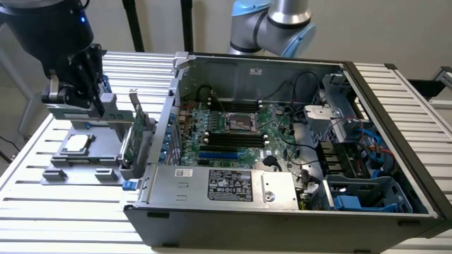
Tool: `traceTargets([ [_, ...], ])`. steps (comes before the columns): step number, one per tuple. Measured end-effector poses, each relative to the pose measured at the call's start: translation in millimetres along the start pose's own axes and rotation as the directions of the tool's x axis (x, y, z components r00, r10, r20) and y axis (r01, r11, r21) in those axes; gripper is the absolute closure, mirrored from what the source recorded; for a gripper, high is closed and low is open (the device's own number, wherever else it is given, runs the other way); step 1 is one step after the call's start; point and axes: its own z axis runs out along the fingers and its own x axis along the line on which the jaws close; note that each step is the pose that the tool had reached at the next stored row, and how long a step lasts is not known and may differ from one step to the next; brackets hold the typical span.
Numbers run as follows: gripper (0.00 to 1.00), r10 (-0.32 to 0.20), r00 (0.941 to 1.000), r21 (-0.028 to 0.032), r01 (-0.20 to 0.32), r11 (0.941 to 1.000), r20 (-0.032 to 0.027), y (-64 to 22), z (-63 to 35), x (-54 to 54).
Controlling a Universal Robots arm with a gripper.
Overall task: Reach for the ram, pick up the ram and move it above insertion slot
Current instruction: 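Pick up the ram and move it above insertion slot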
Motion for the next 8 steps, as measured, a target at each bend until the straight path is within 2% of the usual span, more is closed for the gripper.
traceTargets([
  [3, 0.87, 0.000, 1.0000, 0.0002, 0.000, 1.0000, 0.0002, -8.8, -10.3, -2.0],
  [8, 0.87, 0.000, 1.0000, 0.0002, 0.000, 1.0000, 0.0026, -23.0, -14.5, -4.7],
])
